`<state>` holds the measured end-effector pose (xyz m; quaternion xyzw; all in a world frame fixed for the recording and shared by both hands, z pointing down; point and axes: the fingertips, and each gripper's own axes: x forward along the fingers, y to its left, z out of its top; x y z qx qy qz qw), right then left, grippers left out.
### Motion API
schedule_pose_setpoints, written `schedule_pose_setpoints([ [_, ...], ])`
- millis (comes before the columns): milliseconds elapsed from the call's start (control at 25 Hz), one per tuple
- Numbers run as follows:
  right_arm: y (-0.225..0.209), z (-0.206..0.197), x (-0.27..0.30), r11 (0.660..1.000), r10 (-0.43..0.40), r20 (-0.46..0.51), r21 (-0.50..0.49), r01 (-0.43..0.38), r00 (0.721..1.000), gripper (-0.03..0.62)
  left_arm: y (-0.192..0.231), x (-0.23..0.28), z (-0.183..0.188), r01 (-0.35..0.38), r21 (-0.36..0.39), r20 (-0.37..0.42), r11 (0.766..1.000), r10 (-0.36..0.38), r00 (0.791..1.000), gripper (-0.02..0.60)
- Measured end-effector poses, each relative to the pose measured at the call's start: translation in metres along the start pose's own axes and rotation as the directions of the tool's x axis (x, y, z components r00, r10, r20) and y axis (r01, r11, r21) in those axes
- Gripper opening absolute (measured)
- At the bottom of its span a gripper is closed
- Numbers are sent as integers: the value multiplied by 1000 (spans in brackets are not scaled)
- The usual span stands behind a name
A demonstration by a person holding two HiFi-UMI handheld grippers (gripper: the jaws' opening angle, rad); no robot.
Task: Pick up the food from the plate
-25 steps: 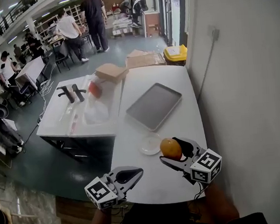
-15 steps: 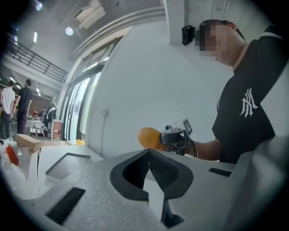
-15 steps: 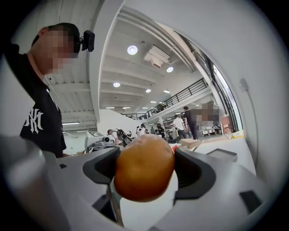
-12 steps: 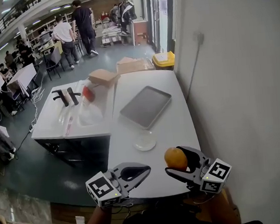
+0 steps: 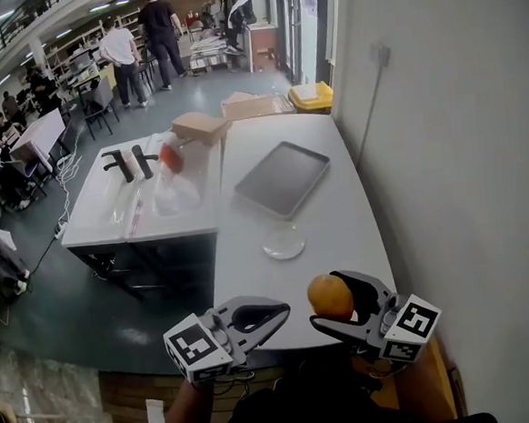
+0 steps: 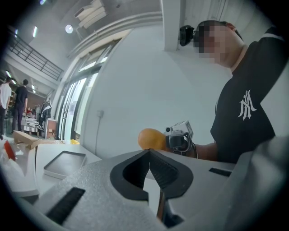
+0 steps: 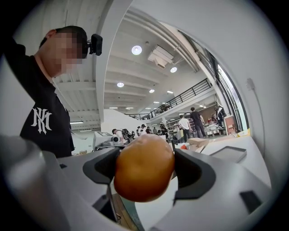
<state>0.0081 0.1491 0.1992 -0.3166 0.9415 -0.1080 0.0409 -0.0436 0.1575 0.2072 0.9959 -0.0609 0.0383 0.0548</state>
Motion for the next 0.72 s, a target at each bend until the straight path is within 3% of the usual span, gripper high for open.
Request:
schedule_pose_setpoints([
  [280,25,-10,9,999,36,-2,2,-36,999,378,-11,-22,-12,-16,-39,-8,999,16,1000,6],
  [480,33,-17,23,999,44,-4,1,-44,999,377,-14,-32,-23,29,-6,-32,1000,-29,999,6],
  [720,43,-13,26,995,84,12,-60,-83,996,377,-20,-38,-20,53,-15,40,998,-53,998,6],
])
